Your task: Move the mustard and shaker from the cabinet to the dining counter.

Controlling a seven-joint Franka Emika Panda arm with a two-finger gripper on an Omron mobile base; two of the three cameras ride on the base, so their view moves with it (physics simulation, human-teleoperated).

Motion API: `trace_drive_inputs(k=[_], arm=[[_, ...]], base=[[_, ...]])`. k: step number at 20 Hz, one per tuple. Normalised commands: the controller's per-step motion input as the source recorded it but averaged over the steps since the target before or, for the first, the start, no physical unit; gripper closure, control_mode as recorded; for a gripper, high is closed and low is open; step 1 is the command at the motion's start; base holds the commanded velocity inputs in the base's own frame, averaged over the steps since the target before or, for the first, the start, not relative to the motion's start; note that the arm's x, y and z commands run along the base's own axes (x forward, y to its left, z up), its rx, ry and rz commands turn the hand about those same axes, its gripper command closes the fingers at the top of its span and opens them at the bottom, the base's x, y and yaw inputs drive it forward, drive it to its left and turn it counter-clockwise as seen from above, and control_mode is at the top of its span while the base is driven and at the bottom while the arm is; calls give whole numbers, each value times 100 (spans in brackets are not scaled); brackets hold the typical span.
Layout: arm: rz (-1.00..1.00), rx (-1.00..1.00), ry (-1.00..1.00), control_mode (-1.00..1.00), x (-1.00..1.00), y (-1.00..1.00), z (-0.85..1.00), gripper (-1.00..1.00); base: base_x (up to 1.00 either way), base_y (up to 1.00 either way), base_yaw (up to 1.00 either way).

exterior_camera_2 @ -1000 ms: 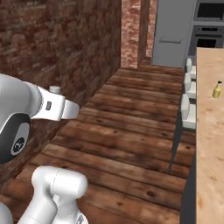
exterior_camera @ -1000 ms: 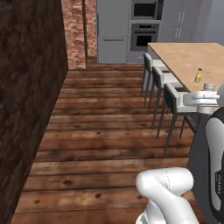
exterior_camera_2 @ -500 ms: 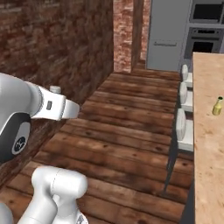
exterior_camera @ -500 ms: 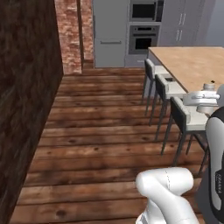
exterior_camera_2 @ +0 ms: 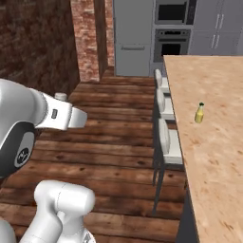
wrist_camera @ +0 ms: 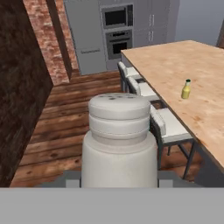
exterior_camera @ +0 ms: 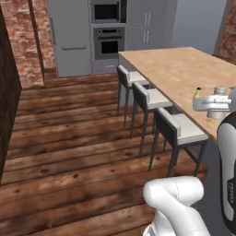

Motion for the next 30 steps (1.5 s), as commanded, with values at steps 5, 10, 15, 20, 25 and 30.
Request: trace_drive_inputs(k=[5, 10, 15, 20, 25, 30], arm=[[0, 0, 0, 100, 0, 0, 0, 100], [0, 0, 0, 100, 0, 0, 0, 100], [0, 0, 0, 100, 0, 0, 0, 100], [0, 0, 0, 100, 0, 0, 0, 100], [0, 0, 0, 100, 0, 0, 0, 100], [0, 0, 0, 100, 0, 0, 0, 100]], base=[[79, 3, -25], [65, 3, -36], [45, 0, -55], [44, 0, -57], [61, 0, -36], [62, 11, -20]])
